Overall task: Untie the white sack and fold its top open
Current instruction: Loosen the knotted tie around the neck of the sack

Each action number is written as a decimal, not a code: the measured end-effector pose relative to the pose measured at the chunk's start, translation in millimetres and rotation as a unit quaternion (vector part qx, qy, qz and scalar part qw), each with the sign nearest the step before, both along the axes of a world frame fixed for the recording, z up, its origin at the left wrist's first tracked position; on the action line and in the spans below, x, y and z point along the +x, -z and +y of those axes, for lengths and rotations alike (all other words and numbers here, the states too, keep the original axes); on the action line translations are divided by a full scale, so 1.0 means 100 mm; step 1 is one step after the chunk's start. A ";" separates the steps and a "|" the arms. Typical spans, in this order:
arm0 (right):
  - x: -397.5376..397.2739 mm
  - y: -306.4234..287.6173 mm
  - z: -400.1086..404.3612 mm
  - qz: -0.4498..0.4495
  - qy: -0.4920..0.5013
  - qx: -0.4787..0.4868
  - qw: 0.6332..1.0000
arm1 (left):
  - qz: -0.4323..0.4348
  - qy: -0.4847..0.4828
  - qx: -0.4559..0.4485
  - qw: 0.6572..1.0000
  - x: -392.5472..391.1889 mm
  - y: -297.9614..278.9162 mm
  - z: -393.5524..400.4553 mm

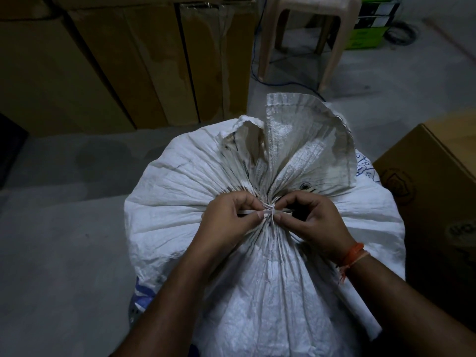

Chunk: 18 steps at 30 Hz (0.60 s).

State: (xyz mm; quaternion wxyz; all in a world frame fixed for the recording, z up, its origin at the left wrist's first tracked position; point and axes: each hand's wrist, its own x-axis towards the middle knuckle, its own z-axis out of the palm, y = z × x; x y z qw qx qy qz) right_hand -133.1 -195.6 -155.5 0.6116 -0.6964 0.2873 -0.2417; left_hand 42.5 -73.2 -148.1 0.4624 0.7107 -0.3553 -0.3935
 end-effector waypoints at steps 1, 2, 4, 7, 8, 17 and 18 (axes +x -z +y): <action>0.00 0.01 0.00 -0.001 0.000 0.001 1.000 | -0.001 -0.003 0.001 1.000 -0.01 0.00 -0.01; 0.00 0.01 0.00 -0.001 -0.001 0.000 1.000 | -0.001 -0.005 0.001 1.000 -0.01 0.01 -0.02; 0.00 0.01 -0.01 0.001 0.000 -0.006 1.000 | 0.002 -0.012 0.001 1.000 -0.02 0.02 -0.03; 0.00 0.01 -0.01 0.005 0.001 -0.012 1.000 | -0.012 -0.018 -0.005 1.000 -0.05 0.05 -0.04; 0.00 0.00 -0.01 0.007 0.000 -0.013 1.000 | -0.012 -0.019 -0.007 1.000 -0.05 0.05 -0.05; -0.01 0.02 -0.02 0.012 -0.007 -0.018 1.000 | -0.003 -0.025 -0.010 1.000 -0.07 0.09 -0.07; -0.01 0.02 -0.02 0.013 -0.008 -0.020 1.000 | -0.006 -0.025 -0.011 1.000 -0.07 0.08 -0.07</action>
